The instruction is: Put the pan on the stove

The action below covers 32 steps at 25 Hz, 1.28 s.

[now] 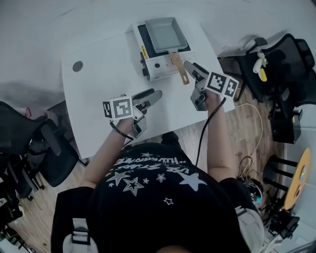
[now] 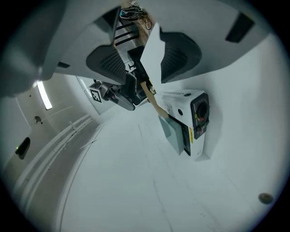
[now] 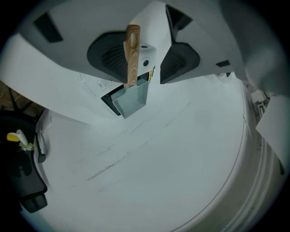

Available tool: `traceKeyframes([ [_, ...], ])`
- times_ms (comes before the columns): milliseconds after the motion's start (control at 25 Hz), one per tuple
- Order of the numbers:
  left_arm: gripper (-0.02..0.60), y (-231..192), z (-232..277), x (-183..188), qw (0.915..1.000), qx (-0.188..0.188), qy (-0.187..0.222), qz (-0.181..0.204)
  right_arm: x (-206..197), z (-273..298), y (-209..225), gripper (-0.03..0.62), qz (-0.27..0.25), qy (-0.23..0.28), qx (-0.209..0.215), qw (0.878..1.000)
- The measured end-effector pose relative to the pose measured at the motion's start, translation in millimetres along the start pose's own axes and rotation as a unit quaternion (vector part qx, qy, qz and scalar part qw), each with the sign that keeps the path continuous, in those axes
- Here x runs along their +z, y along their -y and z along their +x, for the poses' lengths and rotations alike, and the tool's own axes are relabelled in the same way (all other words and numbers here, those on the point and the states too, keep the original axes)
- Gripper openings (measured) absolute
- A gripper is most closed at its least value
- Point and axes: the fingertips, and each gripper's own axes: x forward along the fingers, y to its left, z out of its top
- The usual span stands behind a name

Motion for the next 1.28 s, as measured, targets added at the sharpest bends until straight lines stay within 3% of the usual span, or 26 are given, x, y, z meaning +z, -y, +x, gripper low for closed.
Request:
traceKeyframes([
  [240,0.244,0.6,-60.7,19.7,0.9959,0.028,0.005,0.086,-12.1,-13.3,-48.7,0.135,-0.002,0.059,-0.018,0.998],
  [400,0.229,4.7,-103.9,20.4,0.9893,0.045,0.001,0.139,-39.1,-12.6,-92.3,0.098,-0.001,0.069,-0.006,0.998],
  [560,0.137,5.9,-142.7,17.4,0.9816,0.064,0.003,0.180,-79.9,-9.3,-128.9,0.052,-0.001,0.057,-0.010,0.998],
  [880,0.029,-4.7,-187.8,-2.7,0.9739,0.089,-0.018,0.208,-156.9,-18.5,-171.9,0.006,0.001,0.029,-0.013,0.999],
  [1280,0.017,-2.0,-199.1,-34.3,0.9747,0.078,-0.035,0.206,-207.3,-52.1,-178.7,0.006,0.003,0.019,-0.041,0.999],
])
